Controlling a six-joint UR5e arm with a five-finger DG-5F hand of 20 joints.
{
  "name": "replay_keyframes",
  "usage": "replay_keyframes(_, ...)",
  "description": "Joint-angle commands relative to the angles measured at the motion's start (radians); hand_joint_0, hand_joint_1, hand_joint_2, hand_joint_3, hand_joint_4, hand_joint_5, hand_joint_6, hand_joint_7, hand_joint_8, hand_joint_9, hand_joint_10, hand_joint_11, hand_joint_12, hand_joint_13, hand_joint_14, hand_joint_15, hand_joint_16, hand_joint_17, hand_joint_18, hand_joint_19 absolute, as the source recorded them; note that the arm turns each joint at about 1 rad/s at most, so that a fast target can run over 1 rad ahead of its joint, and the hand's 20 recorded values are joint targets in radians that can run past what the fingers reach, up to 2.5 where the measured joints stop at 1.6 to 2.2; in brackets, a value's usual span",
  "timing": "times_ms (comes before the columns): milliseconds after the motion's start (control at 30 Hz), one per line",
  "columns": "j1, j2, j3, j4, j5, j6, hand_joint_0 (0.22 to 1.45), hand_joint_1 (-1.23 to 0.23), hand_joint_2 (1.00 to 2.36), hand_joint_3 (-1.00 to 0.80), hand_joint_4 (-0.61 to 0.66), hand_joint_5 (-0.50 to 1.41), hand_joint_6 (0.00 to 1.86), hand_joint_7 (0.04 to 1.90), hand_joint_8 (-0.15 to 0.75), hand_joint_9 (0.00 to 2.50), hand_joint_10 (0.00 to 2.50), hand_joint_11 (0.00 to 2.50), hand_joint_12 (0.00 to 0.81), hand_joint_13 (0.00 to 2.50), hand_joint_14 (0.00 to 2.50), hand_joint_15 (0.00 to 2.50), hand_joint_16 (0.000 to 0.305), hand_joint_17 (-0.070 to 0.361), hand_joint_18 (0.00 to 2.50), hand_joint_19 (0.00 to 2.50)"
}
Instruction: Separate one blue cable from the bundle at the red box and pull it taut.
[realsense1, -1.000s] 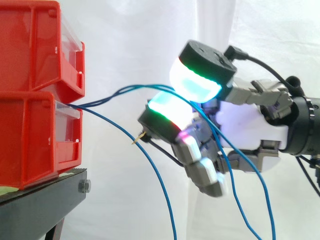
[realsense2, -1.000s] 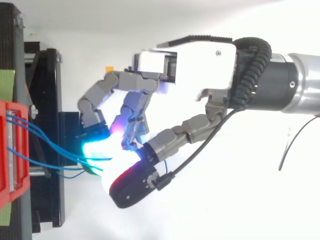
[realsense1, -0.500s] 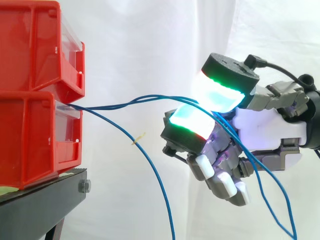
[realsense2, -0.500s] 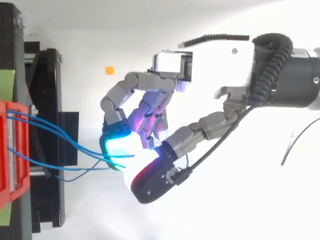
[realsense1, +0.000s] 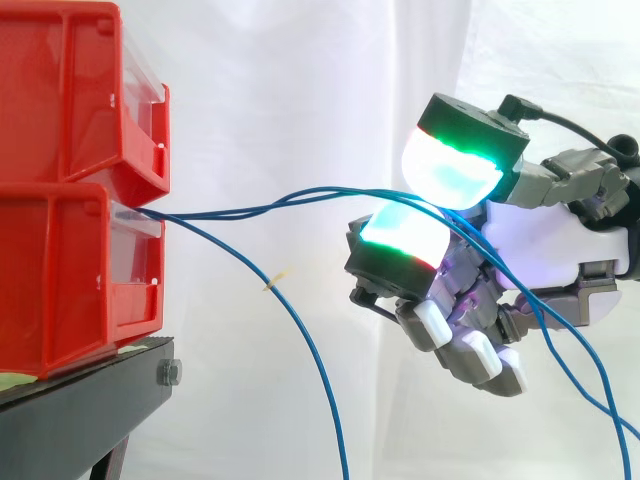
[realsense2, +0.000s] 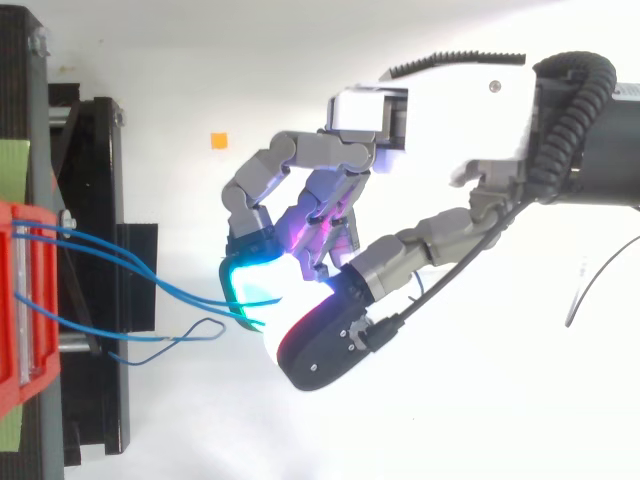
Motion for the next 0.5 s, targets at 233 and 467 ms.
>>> replay_keyframes(233, -0.002, 0.000, 0.000, 0.000, 0.004, 0.007, 0.63, -0.59, 1.01, -0.34, 0.08, -0.13, 0.87, 1.15, 0.414, 0.90, 0.02, 0.77, 0.455, 1.10, 0.03, 0.72, 0.062, 0.139, 1.07, 0.88)
replay_keyframes(467, -0.002, 0.000, 0.000, 0.000, 0.007, 0.007, 0.62, -0.56, 1.01, -0.42, 0.14, -0.14, 0.86, 1.14, 0.416, 0.91, 0.02, 0.79, 0.458, 1.10, 0.02, 0.74, 0.063, 0.143, 1.06, 0.88)
